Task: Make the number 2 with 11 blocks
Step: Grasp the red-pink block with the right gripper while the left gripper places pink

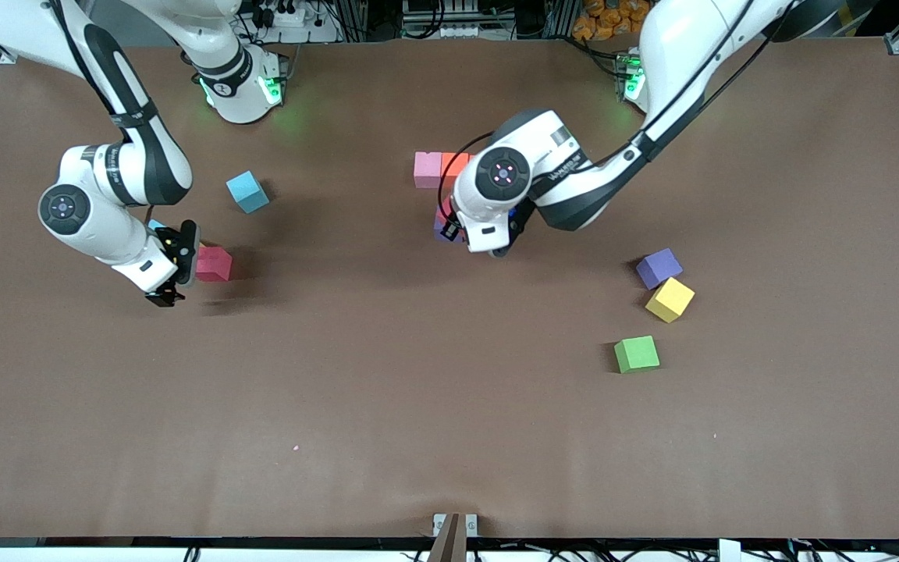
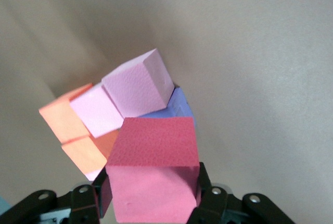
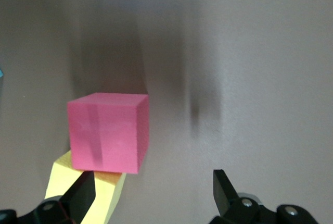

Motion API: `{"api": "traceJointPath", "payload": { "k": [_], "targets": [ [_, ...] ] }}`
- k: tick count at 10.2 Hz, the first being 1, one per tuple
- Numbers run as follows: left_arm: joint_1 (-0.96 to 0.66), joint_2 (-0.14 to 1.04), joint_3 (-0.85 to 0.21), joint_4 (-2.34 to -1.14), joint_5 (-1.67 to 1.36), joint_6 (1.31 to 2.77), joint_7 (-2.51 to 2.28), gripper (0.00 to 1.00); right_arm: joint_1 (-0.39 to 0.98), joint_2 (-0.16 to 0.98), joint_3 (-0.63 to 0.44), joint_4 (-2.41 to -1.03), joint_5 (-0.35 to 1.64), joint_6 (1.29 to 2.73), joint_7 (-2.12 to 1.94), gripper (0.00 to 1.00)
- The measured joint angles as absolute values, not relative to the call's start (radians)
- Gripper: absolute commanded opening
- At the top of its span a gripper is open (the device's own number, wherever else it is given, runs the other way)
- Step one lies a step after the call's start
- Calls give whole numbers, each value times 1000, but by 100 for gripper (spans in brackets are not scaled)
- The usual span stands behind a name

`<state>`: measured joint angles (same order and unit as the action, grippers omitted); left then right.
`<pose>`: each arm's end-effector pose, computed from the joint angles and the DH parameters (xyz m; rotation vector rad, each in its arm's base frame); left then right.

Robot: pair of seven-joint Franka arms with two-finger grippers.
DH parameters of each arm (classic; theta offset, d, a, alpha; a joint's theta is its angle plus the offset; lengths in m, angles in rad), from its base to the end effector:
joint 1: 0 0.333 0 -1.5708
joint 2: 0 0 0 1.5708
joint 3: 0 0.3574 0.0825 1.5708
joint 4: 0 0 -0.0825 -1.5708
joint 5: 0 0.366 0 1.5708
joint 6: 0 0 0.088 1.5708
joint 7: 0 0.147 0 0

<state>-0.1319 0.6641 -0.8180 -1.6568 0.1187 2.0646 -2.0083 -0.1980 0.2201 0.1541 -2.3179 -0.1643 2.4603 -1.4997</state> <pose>0.4552 -0.4901 0.3214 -2.6244 -1.6052 0.5756 0.5103 -0.0257 0.2573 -2.2001 -2.2314 0.1529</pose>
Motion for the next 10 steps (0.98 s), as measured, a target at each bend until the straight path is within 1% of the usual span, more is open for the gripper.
{"api": "traceJointPath", "payload": {
  "k": [3, 5, 7, 10],
  "targets": [
    [-180, 682, -813, -1665, 119, 2153, -2255, 64, -190, 221, 157, -2326, -164, 2462, -1517, 100],
    [-249, 691, -771, -1667, 119, 2209, -2378, 64, -188, 222, 158, -2327, -154, 2460, -1518, 100],
    [-306, 692, -725, -1667, 119, 2258, -2462, 64, -178, 229, 160, -2327, -122, 2460, -1519, 100],
    [-332, 692, -715, -1677, 119, 2328, -2510, 63, -168, 269, 160, -2328, -117, 2465, -1519, 100]
  ]
}}
